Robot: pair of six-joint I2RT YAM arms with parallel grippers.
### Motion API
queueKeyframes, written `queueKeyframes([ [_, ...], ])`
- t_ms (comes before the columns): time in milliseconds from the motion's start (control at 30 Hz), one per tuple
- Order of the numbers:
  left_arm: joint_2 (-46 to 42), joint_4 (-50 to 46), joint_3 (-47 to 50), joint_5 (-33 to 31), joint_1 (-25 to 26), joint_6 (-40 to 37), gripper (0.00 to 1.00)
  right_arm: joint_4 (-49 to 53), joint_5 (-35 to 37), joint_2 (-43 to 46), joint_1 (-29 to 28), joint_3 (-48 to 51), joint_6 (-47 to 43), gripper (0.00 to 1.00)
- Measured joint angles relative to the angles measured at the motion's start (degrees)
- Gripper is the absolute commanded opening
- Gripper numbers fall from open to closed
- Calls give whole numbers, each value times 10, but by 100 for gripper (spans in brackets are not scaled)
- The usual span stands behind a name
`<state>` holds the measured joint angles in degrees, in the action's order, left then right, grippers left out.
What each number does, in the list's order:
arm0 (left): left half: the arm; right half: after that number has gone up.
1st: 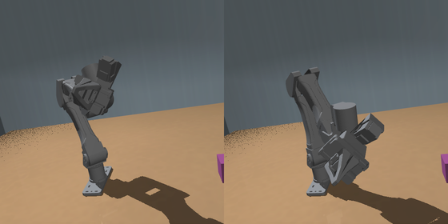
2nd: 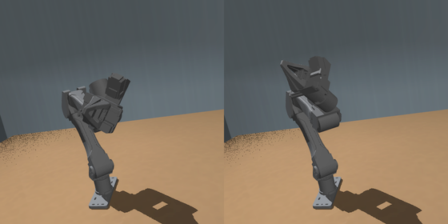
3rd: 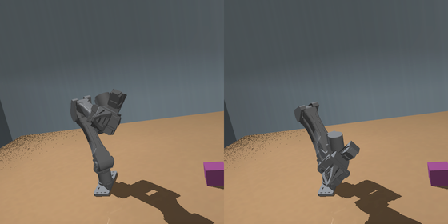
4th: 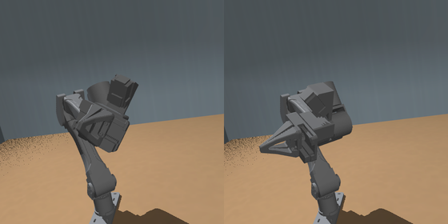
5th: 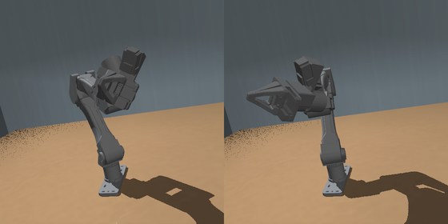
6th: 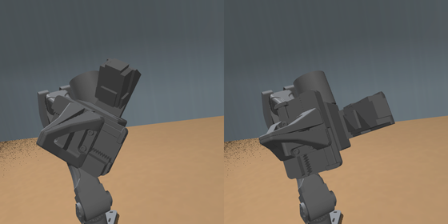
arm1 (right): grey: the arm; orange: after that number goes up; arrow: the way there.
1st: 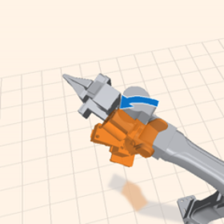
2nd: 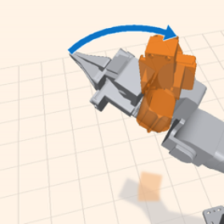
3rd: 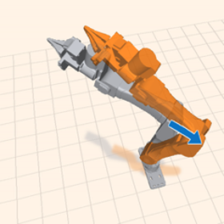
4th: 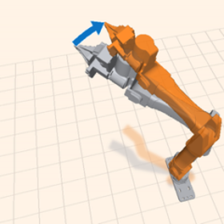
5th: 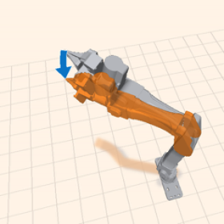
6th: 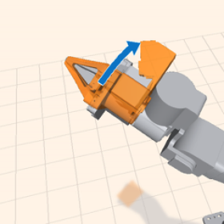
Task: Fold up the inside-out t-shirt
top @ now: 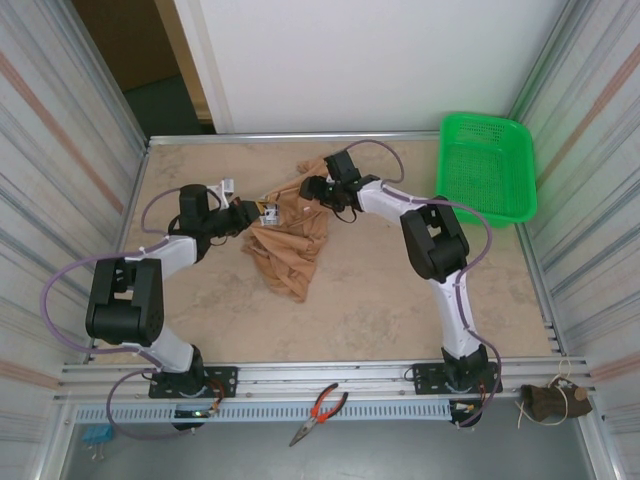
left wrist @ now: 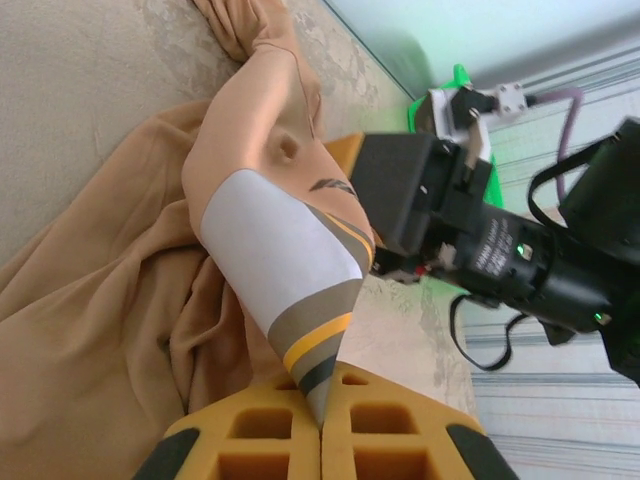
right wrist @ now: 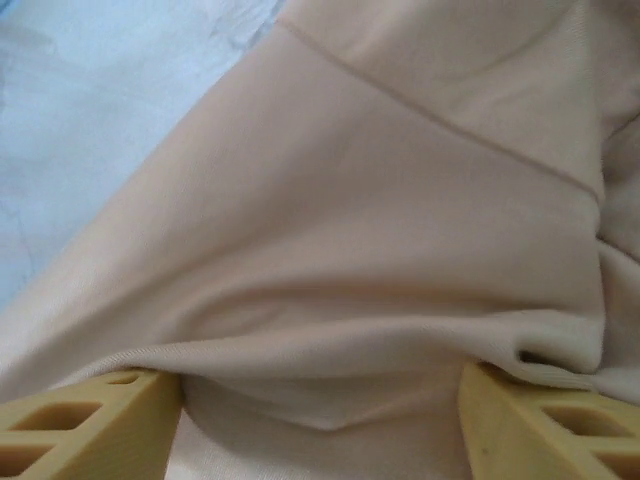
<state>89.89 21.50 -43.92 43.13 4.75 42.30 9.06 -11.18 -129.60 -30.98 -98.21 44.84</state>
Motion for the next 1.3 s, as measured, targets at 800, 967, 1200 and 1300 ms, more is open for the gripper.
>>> queueKeyframes([
  [800, -149, -52, -51, 151, 46, 0, 4, 23, -66, 530, 60, 177, -47, 0],
  [967, -174, -73, -113, 173, 83, 0, 6, 45, -69, 552, 97, 178, -65, 0],
  [1200, -75, -97, -198, 162, 106, -1, 0, 45, -70, 403, 160, 181, -68, 0],
  [1300, -4, -117, -210, 142, 106, -12, 3, 61, -62, 341, 168, 190, -73, 47],
])
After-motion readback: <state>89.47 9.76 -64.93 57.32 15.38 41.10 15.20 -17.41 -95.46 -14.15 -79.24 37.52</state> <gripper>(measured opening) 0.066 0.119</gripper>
